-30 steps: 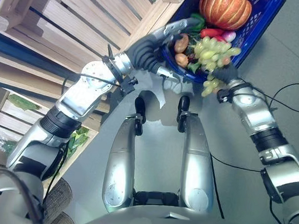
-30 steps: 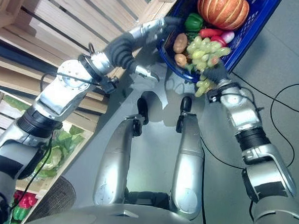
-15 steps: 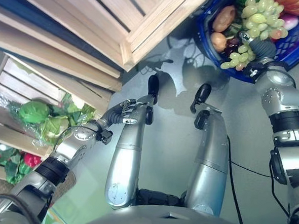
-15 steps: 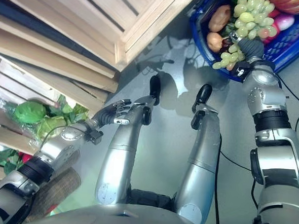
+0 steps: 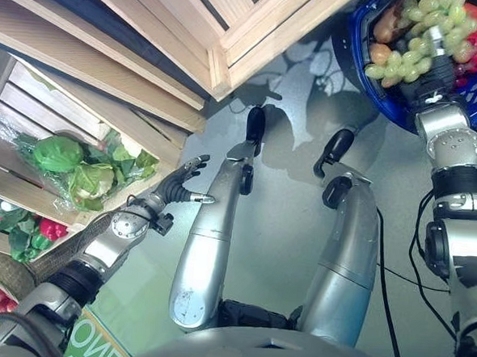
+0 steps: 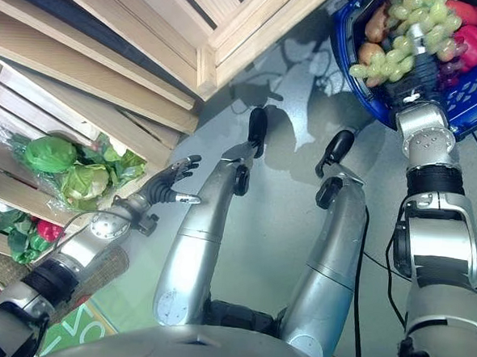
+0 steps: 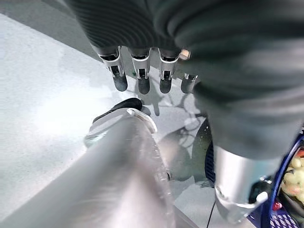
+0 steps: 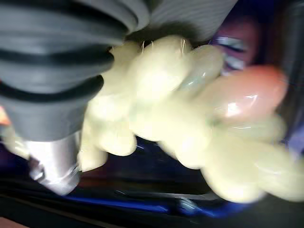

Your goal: Pick up fruits and vegetables into the basket

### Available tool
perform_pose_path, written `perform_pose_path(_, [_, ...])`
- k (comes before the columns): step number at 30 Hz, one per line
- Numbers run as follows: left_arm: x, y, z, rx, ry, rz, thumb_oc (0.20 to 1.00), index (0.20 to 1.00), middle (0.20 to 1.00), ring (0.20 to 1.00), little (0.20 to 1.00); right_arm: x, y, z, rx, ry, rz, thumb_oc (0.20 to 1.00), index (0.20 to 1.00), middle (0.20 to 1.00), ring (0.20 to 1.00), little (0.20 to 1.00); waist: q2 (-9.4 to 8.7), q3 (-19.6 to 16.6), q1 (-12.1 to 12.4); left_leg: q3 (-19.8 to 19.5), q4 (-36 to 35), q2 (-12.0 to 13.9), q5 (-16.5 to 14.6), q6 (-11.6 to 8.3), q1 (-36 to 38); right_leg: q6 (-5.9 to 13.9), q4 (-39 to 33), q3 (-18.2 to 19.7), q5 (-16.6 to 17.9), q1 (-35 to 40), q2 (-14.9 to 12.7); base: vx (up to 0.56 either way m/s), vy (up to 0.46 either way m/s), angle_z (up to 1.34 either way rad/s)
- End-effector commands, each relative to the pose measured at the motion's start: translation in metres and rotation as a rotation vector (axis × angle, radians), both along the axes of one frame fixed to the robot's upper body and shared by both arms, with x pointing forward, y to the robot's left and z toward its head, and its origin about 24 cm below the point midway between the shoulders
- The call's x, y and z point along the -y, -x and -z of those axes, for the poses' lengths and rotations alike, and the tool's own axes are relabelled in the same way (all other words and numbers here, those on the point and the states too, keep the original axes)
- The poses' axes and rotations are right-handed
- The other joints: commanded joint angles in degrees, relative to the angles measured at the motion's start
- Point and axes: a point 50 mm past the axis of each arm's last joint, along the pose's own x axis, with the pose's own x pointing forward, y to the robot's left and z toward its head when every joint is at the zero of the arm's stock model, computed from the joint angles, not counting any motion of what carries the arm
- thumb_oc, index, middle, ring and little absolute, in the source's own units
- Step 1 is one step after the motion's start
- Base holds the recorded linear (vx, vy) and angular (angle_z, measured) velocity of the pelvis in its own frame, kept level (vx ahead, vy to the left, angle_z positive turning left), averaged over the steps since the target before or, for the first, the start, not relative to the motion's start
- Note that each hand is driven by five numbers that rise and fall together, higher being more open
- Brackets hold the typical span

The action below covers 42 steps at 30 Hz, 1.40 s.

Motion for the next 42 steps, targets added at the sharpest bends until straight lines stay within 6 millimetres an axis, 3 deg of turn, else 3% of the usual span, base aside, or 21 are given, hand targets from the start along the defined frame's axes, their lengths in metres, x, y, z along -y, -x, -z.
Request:
perform_pose_path(1, [0.020,0.030,0.027,-0.085,0.080,0.039,1.000,1.000,1.000,1.000,1.000,0.038,0.024,0.007,0.019,0.146,0.175,1.000,1.000,1.000,1.000,1.000,12.47,-2.63,-2.00,0.98,-4.20,-1.78,-5.55,3.91,6.66,2.23,-1.63,-3.57,-3.53,6.15,3.87,-0.06,0.068,0.01])
perform_pose_path(5, [0.018,0.042,0.041,-0.148,0.130,0.003,1.000,1.000,1.000,1.000,1.000,0.023,0.038,0.055,-0.008,0.180,0.151,1.000,1.000,1.000,1.000,1.000,10.80,-2.63,-3.51,2.37,-7.32,-1.89,-5.13,3.57,12.35,2.36,-5.54,-4.37,-2.47,11.94,4.62,-0.05,0.101,-0.04])
perform_pose_path(11, [0.006,0.062,0.067,-0.252,0.205,-0.100,1.000,1.000,1.000,1.000,1.000,-0.025,0.080,0.157,-0.155,0.119,0.027,1.000,1.000,1.000,1.000,1.000,6.86,-2.63,-7.10,4.01,-11.66,-1.53,-5.52,3.31,23.84,3.31,-11.71,-4.71,-1.01,23.19,5.60,-0.04,0.118,-0.07])
perform_pose_path(12, [0.006,0.063,0.067,-0.254,0.205,-0.100,1.000,1.000,1.000,1.000,1.000,-0.025,0.081,0.157,-0.157,0.119,0.026,1.000,1.000,1.000,1.000,1.000,6.82,-2.63,-7.14,3.99,-11.78,-1.54,-5.48,3.30,24.02,3.32,-11.80,-4.73,-1.00,23.37,5.60,-0.02,0.118,-0.13])
perform_pose_path(13, [0.002,0.070,0.077,-0.297,0.234,-0.136,1.000,1.000,1.000,1.000,1.000,-0.035,0.098,0.186,-0.244,0.156,-0.017,1.000,1.000,1.000,1.000,1.000,5.61,-2.63,-8.06,4.44,-13.07,-1.33,-5.71,3.26,28.06,3.75,-13.74,-4.78,-0.74,27.55,5.83,-0.02,0.107,-0.10])
perform_pose_path(16, [-0.005,0.078,0.087,-0.319,0.233,-0.181,1.000,1.000,1.000,1.000,1.000,-0.046,0.117,0.215,-0.347,0.205,-0.079,1.000,1.000,1.000,1.000,1.000,3.84,-2.63,-9.01,4.67,-15.51,-1.07,-5.60,3.15,33.96,4.42,-16.68,-5.10,-0.11,33.79,5.96,-0.06,0.116,-0.07])
perform_pose_path(17, [-0.007,0.078,0.090,-0.321,0.231,-0.185,1.000,1.000,1.000,1.000,1.000,-0.049,0.120,0.221,-0.367,0.236,-0.110,1.000,1.000,1.000,1.000,1.000,3.12,-2.63,-9.31,5.06,-16.81,-0.79,-3.91,3.38,35.07,4.17,-18.83,-5.92,1.91,35.44,5.98,-0.09,0.053,-0.09])
perform_pose_path(19, [-0.010,0.082,0.097,-0.349,0.252,-0.209,1.000,1.000,1.000,1.000,1.000,-0.056,0.131,0.236,-0.418,0.307,-0.175,1.000,1.000,1.000,1.000,1.000,1.83,-2.63,-9.84,4.75,-19.12,-0.50,-3.54,3.06,39.46,4.55,-21.97,-6.16,2.55,40.51,6.53,-0.05,0.054,-0.07])
perform_pose_path(21, [-0.014,0.090,0.110,-0.411,0.300,-0.243,1.000,1.000,1.000,1.000,1.000,-0.063,0.147,0.256,-0.487,0.347,-0.260,1.000,1.000,1.000,1.000,1.000,0.11,-2.63,-10.24,4.39,-22.25,-0.17,-3.04,2.61,45.68,5.20,-26.46,-6.47,3.37,47.85,7.13,0.03,0.043,-0.04])
perform_pose_path(25, [-0.016,0.109,0.130,-0.502,0.279,-0.253,1.000,1.000,1.000,1.000,1.000,-0.070,0.183,0.294,-0.674,0.476,-0.410,1.000,1.000,1.000,1.000,1.000,-1.92,-7.35,-10.03,3.87,-28.67,0.00,-1.89,1.95,53.73,6.31,-34.20,-6.66,4.71,57.35,8.18,0.12,0.016,-0.03])
perform_pose_path(29, [-0.012,0.115,0.143,-0.579,0.251,-0.232,1.000,1.000,1.000,1.000,1.000,-0.073,0.211,0.321,-0.862,0.621,-0.535,1.000,1.000,1.000,1.000,1.000,-3.56,-12.13,-9.30,3.64,-32.78,-0.09,-1.40,1.98,58.85,7.37,-38.88,-7.17,6.17,62.96,8.76,0.09,0.011,0.00])
perform_pose_path(36, [-0.005,0.128,0.163,-0.765,0.238,-0.245,1.000,1.000,1.000,1.000,1.000,-0.094,0.254,0.351,-1.085,0.506,-0.705,1.000,1.000,1.000,1.000,1.000,-5.71,-18.43,-9.03,4.41,-34.01,-0.33,-2.87,3.04,63.80,7.84,-40.16,-6.57,6.20,67.51,8.95,0.07,0.040,0.01])
perform_pose_path(39, [-0.007,0.128,0.166,-0.817,0.294,-0.294,1.000,1.000,1.000,1.000,1.000,-0.097,0.263,0.357,-1.161,0.428,-0.721,1.000,1.000,1.000,1.000,1.000,-6.42,-19.95,-9.09,4.67,-33.76,-0.69,-3.98,3.48,65.69,7.95,-41.14,-6.04,6.36,69.44,8.96,0.00,0.040,-0.04])
perform_pose_path(42, [-0.006,0.130,0.169,-0.867,0.319,-0.289,1.000,1.000,1.000,1.000,1.000,-0.096,0.266,0.359,-1.201,0.492,-0.760,1.000,1.000,1.000,1.000,1.000,-6.81,-20.77,-9.03,4.88,-33.71,-0.90,-4.53,3.68,66.83,7.98,-41.88,-5.97,6.66,70.64,8.90,-0.01,0.016,-0.05])
